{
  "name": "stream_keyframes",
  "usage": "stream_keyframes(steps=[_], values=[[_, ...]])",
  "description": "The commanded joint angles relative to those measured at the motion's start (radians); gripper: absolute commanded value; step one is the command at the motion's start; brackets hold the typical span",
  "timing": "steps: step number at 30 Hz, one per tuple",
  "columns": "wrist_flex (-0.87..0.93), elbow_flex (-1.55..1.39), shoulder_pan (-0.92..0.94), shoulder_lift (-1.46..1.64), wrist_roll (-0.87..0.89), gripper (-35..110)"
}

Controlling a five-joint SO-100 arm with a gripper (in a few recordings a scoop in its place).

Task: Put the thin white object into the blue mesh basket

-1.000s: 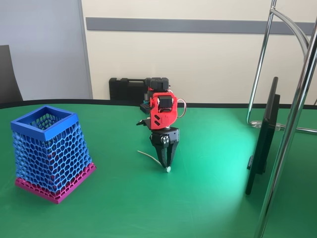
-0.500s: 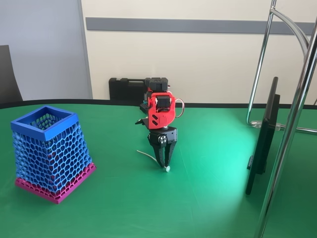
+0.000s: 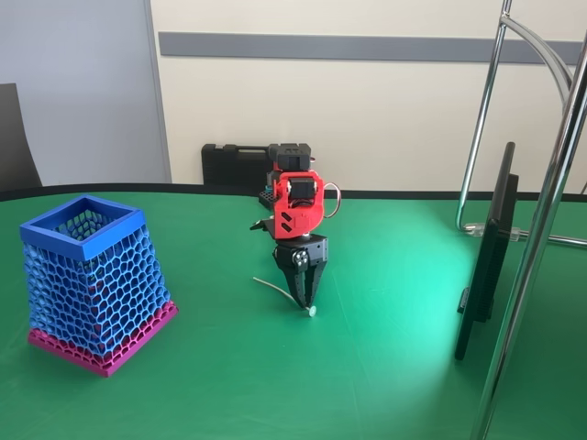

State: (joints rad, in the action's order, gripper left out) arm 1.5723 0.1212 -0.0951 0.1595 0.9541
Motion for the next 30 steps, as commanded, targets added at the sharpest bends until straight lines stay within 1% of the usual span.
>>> stream_keyframes(steps=[1, 26, 27, 30], values=[[0.006, 0.038, 0.006, 0.009, 0.005, 5], [-0.003, -0.018, -0.003, 0.055, -0.037, 0], [-0.003, -0.018, -0.003, 0.055, -0.037, 1], [-0.003, -0.002, -0.003, 0.041, -0.044, 8]])
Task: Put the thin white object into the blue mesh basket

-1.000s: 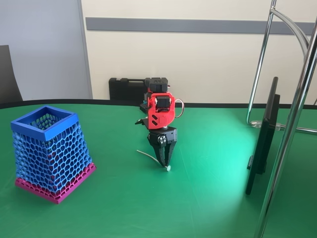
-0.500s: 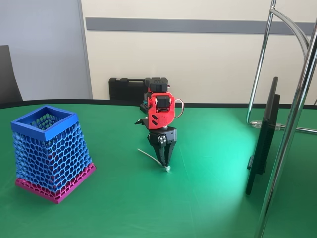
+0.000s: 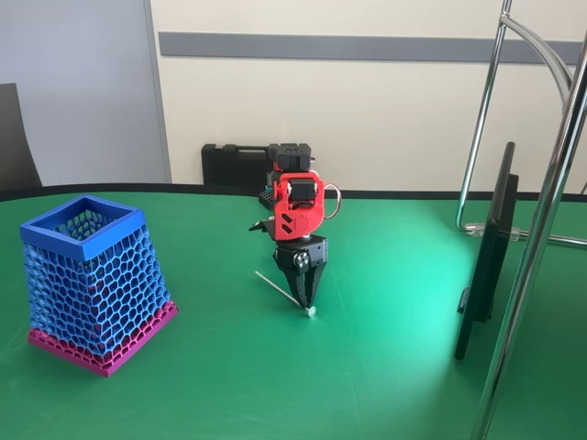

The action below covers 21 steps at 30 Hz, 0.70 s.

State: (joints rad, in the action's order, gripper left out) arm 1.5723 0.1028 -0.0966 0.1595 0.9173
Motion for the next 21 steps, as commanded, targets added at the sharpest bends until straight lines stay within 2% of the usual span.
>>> stream_keyframes(steps=[1, 6, 21], values=[[-0.003, 0.02, -0.002, 0.035, -0.009, 9], [-0.003, 0.02, -0.002, 0.034, -0.003, 14], [-0.003, -0.052, -0.012, 0.104, -0.018, 13]])
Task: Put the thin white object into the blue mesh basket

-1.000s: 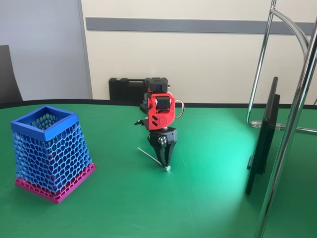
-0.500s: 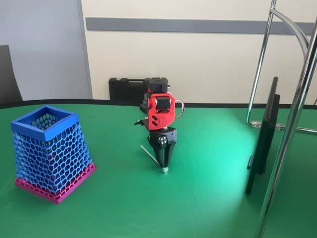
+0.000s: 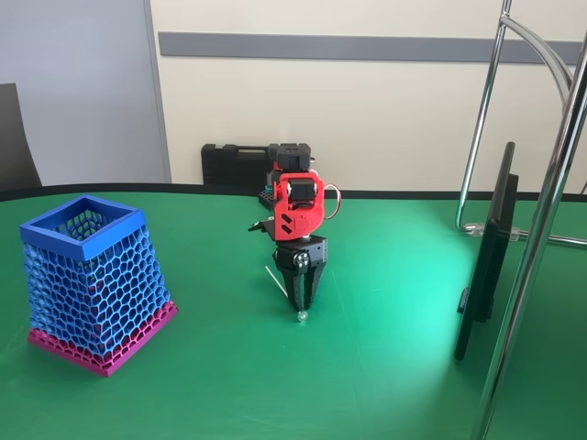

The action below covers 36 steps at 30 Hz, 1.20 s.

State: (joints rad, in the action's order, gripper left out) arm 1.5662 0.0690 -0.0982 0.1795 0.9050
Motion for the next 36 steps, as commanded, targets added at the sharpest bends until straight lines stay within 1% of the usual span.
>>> stream_keyframes(steps=[1, 8, 25, 32, 36], values=[[0.003, -0.032, -0.014, 0.098, -0.008, 13], [0.003, -0.12, -0.029, 0.178, -0.009, 12], [0.018, -0.164, -0.038, 0.256, -0.017, 11], [0.015, -0.16, -0.055, 0.216, -0.02, 11], [0.071, -0.127, -0.071, 0.255, -0.023, 11]])
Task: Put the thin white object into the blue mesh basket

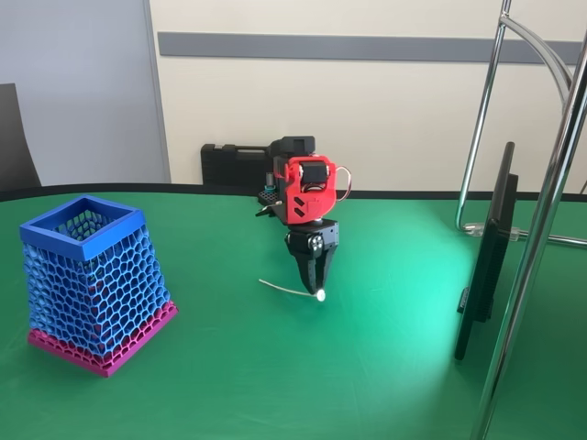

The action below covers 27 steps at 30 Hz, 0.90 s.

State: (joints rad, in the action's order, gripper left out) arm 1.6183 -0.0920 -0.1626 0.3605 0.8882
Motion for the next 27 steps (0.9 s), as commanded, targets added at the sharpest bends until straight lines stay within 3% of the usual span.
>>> stream_keyframes(steps=[1, 4, 10, 27], values=[[0.02, 0.034, -0.008, 0.077, -0.006, 11], [0.023, 0.031, -0.011, 0.075, -0.006, 5], [0.026, 0.02, -0.023, 0.08, -0.008, 8], [0.026, -0.041, -0.025, 0.156, -0.023, 1]])
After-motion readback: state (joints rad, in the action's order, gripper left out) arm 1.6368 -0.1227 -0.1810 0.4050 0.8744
